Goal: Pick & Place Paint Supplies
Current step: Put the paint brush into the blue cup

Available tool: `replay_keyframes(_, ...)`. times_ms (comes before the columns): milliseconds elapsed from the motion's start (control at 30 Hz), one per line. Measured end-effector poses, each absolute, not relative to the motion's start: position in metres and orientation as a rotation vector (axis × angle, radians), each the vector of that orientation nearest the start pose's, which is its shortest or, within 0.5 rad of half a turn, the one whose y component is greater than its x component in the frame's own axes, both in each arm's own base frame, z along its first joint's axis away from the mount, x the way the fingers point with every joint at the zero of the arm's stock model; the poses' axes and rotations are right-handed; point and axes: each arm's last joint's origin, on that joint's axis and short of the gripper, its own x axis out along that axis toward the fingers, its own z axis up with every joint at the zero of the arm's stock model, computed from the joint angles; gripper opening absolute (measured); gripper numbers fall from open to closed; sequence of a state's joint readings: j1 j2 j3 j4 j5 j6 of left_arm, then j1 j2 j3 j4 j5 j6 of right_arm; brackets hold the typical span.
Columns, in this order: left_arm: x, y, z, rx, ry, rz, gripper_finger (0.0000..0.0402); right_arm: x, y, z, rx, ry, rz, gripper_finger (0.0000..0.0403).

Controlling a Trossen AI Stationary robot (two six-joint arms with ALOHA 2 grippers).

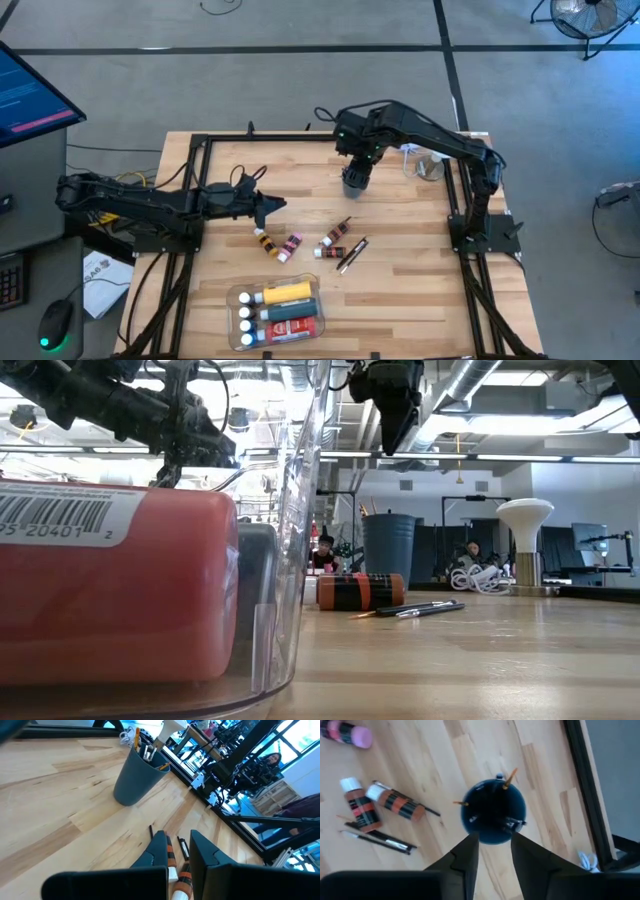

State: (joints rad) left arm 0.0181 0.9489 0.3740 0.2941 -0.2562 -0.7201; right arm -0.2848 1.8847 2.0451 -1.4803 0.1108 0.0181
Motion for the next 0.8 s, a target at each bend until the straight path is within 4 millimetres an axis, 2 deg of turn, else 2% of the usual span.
replay_keyframes(167, 0.196, 0.011, 0.209, -0.693, 0.162, 0.360, 0.0001, 0.340, -0.097, 0.373, 0.184, 1.293, -0.260, 0.0111)
replay_keyframes(300, 0.197, 0.011, 0.210, -0.700, 0.153, 0.347, 0.0001, 0.330, -0.081, 0.390, 0.218, 1.265, -0.087, 0.0111)
replay_keyframes(433, 0.198, 0.010, 0.213, -0.714, 0.127, 0.326, 0.0001, 0.310, -0.056, 0.413, 0.188, 1.186, 0.047, 0.0111)
replay_keyframes(600, 0.199, 0.010, 0.217, -0.749, 0.079, 0.311, 0.0001, 0.286, -0.031, 0.433, 0.123, 1.066, 0.093, 0.0111)
replay_keyframes(700, 0.199, 0.010, 0.220, -0.771, 0.047, 0.300, 0.0001, 0.271, -0.019, 0.436, 0.111, 1.022, 0.114, 0.0111)
replay_keyframes(800, 0.200, 0.010, 0.225, -0.785, 0.015, 0.288, 0.0001, 0.258, -0.009, 0.428, 0.117, 0.981, 0.123, 0.0111)
